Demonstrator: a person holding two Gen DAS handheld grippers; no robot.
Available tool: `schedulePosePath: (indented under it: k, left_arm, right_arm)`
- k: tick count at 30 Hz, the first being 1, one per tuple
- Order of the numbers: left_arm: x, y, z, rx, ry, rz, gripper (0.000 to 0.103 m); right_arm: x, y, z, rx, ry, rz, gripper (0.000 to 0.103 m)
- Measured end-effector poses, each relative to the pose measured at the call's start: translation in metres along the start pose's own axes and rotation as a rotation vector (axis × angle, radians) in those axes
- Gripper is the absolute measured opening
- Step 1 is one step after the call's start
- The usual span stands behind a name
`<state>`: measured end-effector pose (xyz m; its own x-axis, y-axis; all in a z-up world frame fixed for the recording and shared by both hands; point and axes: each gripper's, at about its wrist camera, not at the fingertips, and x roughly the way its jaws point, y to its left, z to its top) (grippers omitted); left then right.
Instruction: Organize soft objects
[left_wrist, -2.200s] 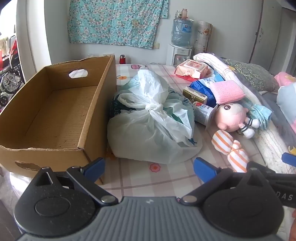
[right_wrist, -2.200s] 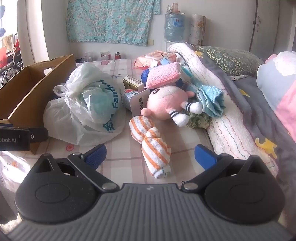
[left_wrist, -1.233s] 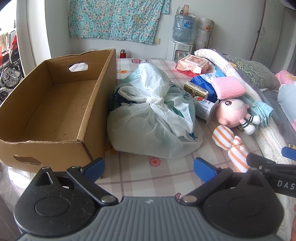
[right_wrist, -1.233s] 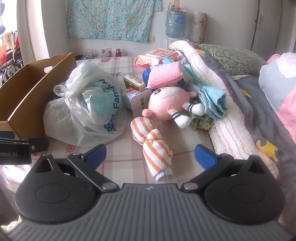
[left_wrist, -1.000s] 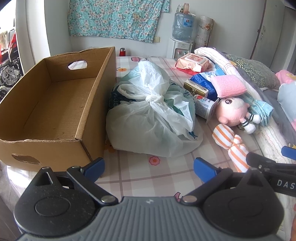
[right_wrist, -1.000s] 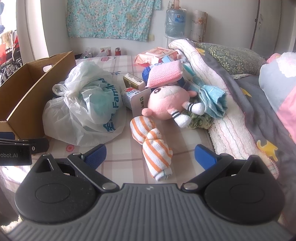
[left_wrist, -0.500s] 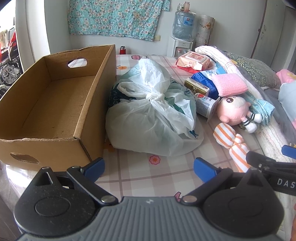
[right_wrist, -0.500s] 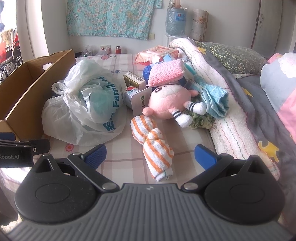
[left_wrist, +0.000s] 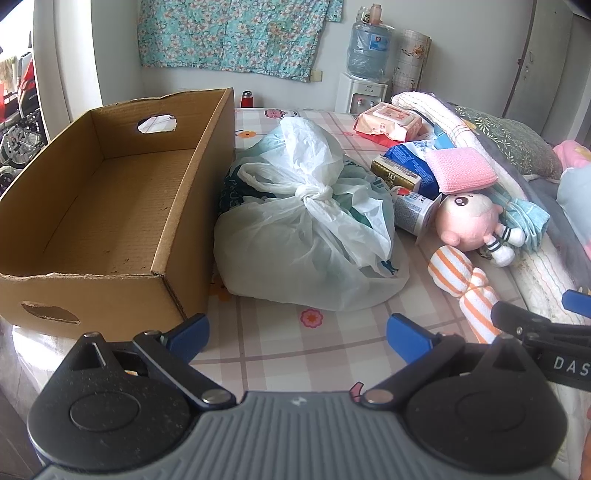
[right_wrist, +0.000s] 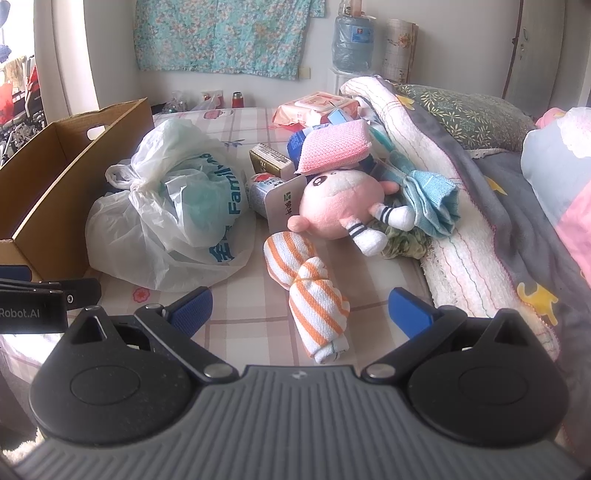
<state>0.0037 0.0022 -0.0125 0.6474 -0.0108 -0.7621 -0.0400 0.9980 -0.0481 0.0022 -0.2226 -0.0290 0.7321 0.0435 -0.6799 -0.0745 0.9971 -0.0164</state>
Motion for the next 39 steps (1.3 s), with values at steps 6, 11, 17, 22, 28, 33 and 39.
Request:
schedulePosePath:
  k: [6, 11, 17, 22, 28, 33, 39]
  left_arm:
    - [-0.0005, 0.0018, 0.0004, -0.004, 0.003, -0.001, 0.103]
    - [-0.0008, 0.0047, 0.0008, -0.013, 0.002, 0.000, 0.103]
    - [-0.0006, 0.0057, 0.0008, -0.017, 0.001, 0.000, 0.103]
    - [-0.0016, 0.0057, 0.0012, -0.014, 0.001, 0.000, 0.103]
    - [-0.0023, 0.0054, 0.0016, -0.015, 0.003, 0.001, 0.103]
    - [-0.0025, 0.0052, 0.0019, -0.012, 0.002, 0.002, 0.103]
    - [-0.0055, 0.0002, 0.0057, 0.020, -0.027, -0.006, 0.103]
  right_arm:
    - [0.0002, 0.0012, -0.0003, -0.003, 0.000, -0.001, 0.102]
    - [0.0014, 0.0034, 0.0001, -0.004, 0.003, 0.000, 0.102]
    - [0.0016, 0.0060, 0.0003, -0.007, 0.005, 0.000, 0.102]
    - [0.0032, 0.0049, 0.0004, -0.007, 0.009, -0.002, 0.102]
    - [0.0041, 0.0037, -0.0005, -0.006, 0.010, -0.004, 0.102]
    - [0.0041, 0.0039, -0.0001, -0.005, 0.008, -0.005, 0.102]
    - [0.0050, -0.0018, 0.0001, 0.003, -0.004, -0.011, 0.102]
